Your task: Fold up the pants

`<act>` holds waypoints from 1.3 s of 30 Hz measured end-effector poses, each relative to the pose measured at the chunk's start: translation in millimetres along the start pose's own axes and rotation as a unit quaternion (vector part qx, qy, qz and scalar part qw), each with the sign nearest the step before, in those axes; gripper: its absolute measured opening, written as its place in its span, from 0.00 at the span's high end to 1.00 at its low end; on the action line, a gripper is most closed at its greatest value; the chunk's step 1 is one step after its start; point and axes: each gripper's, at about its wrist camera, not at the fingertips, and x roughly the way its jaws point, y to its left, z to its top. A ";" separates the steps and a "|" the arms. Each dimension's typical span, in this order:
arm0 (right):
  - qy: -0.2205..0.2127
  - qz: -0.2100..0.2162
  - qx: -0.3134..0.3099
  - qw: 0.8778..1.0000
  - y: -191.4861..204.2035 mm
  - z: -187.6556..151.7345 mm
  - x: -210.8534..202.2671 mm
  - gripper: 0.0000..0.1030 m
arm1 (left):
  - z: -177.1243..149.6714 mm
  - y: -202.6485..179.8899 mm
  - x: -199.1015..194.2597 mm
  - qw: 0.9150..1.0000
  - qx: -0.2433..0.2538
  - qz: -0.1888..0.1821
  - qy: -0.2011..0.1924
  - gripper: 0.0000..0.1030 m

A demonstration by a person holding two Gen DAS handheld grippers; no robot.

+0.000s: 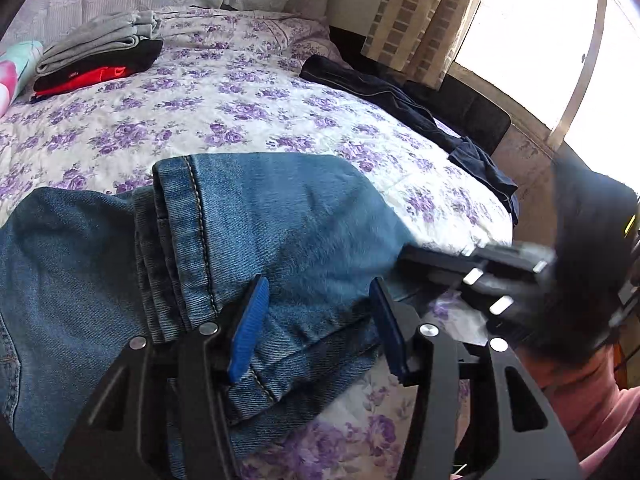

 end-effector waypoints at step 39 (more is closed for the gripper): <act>-0.034 0.074 0.045 0.996 -11.0 69.9 3.6 0.67 | -30.5 4.1 -35.1 0.999 -0.013 0.008 -0.041 0.19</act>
